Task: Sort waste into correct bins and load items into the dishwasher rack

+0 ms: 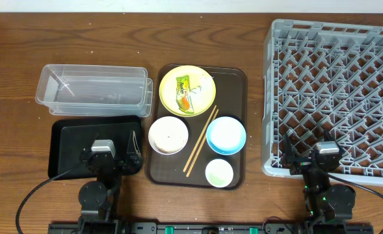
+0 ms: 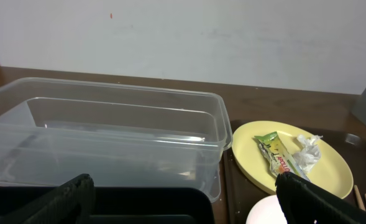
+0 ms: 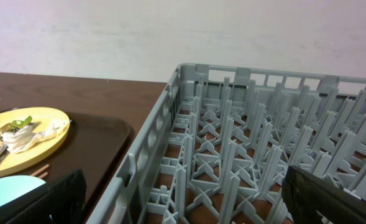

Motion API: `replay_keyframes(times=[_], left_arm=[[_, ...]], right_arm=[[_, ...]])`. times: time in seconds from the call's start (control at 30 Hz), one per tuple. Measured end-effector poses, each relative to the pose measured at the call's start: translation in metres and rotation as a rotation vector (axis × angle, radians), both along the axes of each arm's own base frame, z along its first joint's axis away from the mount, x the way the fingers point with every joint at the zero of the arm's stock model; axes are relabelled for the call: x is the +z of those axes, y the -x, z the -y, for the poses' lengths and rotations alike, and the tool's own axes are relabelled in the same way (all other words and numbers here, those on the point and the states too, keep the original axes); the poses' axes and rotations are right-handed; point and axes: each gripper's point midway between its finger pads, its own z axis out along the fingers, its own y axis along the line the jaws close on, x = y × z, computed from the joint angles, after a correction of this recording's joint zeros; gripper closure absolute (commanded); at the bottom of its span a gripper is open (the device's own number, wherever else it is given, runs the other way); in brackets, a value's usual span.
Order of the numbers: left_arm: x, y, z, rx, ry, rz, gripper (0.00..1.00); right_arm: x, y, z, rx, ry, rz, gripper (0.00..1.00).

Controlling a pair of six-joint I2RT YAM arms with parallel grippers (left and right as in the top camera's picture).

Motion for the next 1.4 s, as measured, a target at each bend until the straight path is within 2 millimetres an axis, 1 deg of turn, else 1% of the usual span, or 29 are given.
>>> replay_keyframes(times=[0.73,0.9,1.07,1.2,1.27,1.33,1.4], left_arm=[[0.0,0.0,0.0,0.0,0.0,0.0,0.05],[-0.006,-0.001,0.0,0.001,0.007,-0.027,0.04],[-0.022,0.001,0.0,0.006,0.029,-0.131,0.04],[-0.047,0.008,-0.001,0.012,0.027,-0.292,0.05],[-0.055,0.013,-0.001,0.014,0.026,-0.371,0.04],[-0.052,0.016,-0.001,0.017,0.026,-0.43,0.05],[-0.038,0.016,-0.001,0.018,0.025,-0.465,0.04]], right_arm=[[0.0,0.0,0.0,0.0,0.0,0.0,0.01],[0.0,0.0,0.0,0.0,0.0,0.0,0.01],[0.0,0.0,0.001,-0.006,0.0,-0.001,0.01],[-0.004,-0.001,0.003,-0.019,0.001,-0.017,0.01],[-0.007,-0.002,0.005,-0.028,-0.001,-0.039,0.01],[-0.008,-0.002,0.006,-0.037,-0.001,-0.064,0.01],[-0.006,-0.003,0.008,-0.048,-0.001,-0.099,0.01]])
